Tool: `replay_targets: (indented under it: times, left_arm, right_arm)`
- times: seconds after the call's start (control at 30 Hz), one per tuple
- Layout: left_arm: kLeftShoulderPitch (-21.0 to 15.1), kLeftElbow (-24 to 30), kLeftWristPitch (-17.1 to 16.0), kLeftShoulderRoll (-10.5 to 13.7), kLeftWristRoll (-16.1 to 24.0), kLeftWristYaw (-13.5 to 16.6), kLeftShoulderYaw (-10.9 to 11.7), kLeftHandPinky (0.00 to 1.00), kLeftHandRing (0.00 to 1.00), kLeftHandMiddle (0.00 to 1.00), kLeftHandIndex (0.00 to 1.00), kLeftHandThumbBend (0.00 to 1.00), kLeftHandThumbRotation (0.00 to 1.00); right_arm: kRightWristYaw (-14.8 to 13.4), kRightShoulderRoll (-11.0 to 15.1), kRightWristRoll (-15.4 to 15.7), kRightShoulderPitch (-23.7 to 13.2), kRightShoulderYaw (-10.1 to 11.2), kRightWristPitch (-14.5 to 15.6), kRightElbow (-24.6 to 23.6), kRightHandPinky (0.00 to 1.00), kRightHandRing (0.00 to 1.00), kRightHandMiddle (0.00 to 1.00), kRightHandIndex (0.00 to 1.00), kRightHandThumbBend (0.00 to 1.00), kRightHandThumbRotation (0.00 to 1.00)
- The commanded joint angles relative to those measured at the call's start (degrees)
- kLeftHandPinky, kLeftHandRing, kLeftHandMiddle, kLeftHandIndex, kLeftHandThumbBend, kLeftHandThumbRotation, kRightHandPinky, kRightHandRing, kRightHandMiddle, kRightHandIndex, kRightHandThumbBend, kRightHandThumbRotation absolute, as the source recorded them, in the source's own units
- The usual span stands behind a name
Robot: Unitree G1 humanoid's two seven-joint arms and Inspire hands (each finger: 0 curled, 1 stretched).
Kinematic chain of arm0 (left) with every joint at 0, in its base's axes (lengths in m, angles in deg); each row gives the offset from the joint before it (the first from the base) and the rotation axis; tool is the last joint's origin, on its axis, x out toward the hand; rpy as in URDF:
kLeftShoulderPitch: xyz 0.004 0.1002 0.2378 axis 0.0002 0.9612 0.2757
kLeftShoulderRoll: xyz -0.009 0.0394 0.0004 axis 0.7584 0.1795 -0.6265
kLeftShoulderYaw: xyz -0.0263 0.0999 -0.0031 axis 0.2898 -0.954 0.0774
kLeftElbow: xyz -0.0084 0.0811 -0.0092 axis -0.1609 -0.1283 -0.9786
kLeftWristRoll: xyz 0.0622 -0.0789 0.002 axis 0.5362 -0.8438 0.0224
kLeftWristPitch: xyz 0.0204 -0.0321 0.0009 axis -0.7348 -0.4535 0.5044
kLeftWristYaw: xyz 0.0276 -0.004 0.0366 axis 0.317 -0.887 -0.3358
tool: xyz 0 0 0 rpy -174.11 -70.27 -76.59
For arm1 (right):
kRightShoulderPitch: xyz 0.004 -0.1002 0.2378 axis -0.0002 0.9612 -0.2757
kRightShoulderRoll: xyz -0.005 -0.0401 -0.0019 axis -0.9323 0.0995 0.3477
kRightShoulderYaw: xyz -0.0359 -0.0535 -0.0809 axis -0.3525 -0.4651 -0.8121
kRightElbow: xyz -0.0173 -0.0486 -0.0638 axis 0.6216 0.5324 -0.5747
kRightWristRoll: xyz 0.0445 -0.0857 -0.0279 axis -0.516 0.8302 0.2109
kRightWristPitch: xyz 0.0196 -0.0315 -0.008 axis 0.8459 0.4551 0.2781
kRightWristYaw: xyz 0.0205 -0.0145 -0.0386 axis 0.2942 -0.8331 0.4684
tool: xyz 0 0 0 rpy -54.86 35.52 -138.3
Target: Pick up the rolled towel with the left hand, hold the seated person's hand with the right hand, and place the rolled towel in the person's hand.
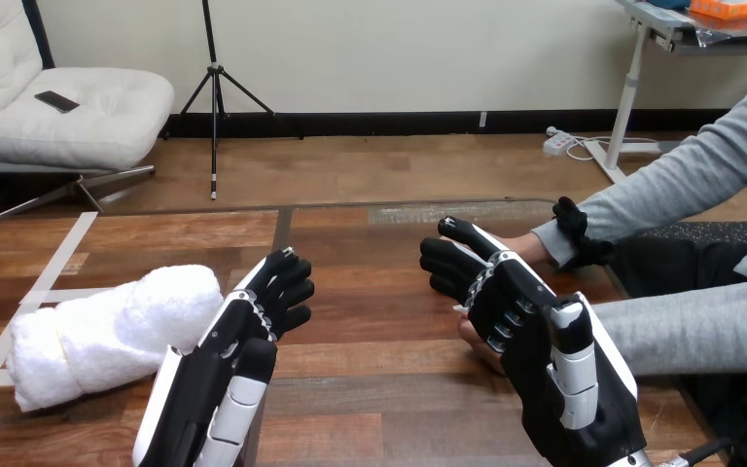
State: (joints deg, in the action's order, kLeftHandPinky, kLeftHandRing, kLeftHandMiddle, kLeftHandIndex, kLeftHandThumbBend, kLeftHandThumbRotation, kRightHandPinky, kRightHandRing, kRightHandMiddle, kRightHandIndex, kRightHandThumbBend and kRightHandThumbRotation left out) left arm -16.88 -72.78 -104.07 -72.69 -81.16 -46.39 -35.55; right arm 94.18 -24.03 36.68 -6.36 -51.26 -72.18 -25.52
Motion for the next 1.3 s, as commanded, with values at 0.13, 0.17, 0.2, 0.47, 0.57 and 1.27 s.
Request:
replay_targets:
  times: [0.13, 0.17, 0.2, 0.47, 0.57, 1.27]
  left_arm:
    - [-5.54, -2.06, -4.42, -0.31, 7.37, 3.33, 4.2, 0.82, 0.87, 0.88, 0.88, 0.7, 0.88]
    - [-6.17, -2.69, -5.04, 0.12, 8.09, 3.6, 4.84, 0.82, 0.87, 0.88, 0.87, 0.71, 0.88]
    - [-6.6, -3.14, -5.41, 0.36, 8.45, 3.73, 5.22, 0.82, 0.87, 0.88, 0.87, 0.71, 0.88]
    - [-9.36, -4.69, -5.05, 2.66, 9.19, 3.69, 8.1, 0.83, 0.88, 0.88, 0.86, 0.73, 0.82]
    - [-9.89, -4.83, -4.46, 3.0, 8.97, 3.56, 8.67, 0.83, 0.88, 0.88, 0.85, 0.73, 0.81]
    - [-16.7, -9.03, -4.0, 7.34, 12.93, 5.15, 14.4, 0.78, 0.86, 0.88, 0.86, 0.82, 0.76]
  right_arm:
    - [-0.25, -0.17, -0.77, -2.9, 0.29, 0.19, -1.73, 0.91, 0.88, 0.86, 0.88, 0.85, 1.0]
    - [-0.29, -0.17, -0.7, -2.9, 0.29, 0.15, -1.75, 0.9, 0.88, 0.86, 0.88, 0.85, 1.0]
    - [-0.32, -0.18, -0.63, -2.93, 0.29, 0.11, -1.74, 0.9, 0.88, 0.86, 0.88, 0.85, 1.0]
    - [-0.24, -0.14, -0.33, -3.21, 0.28, -0.33, -1.37, 0.89, 0.87, 0.86, 0.88, 0.85, 1.0]
    - [-0.24, -0.18, -0.22, -3.34, 0.3, -0.59, -1.16, 0.89, 0.87, 0.86, 0.88, 0.85, 1.0]
    - [0.09, -0.36, -0.64, -3.87, 0.85, -1.16, -0.03, 0.9, 0.89, 0.87, 0.88, 0.86, 1.0]
